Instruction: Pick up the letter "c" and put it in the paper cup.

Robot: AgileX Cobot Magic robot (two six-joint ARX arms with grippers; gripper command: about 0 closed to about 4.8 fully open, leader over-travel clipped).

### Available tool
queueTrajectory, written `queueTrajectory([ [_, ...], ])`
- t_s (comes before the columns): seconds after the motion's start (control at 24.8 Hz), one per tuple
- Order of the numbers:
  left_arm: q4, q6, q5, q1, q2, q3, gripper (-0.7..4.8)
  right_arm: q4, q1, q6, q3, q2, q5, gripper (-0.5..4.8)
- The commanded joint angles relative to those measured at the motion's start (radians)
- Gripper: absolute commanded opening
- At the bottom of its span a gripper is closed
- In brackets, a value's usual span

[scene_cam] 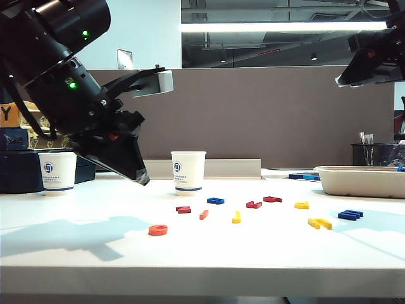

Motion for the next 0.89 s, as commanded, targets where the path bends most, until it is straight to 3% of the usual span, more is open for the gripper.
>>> queueTrajectory([
  [0.04,-0.047,0.000,0.029,-0.012,-0.015,0.000,0.47,0.009,0.001,-0.002,0.005,-0.007,-0.001,1.17],
  [0.2,-0.060,-0.004,0.026,-0.026,-0.072,-0.028,0.15,0.010,0.002,-0.002,0.005,-0.011,-0.001,1.17],
  [0.69,-0.211,-0.064,0.029,-0.061,-0.224,-0.075,0.16,-0.031,0.003,-0.002,0.005,-0.039,-0.003,1.17],
  [0.89,-0.174,-0.094,0.026,-0.070,-0.306,-0.167,0.16,-0.036,0.003,-0.002,0.005,-0.043,-0.004,1.17],
])
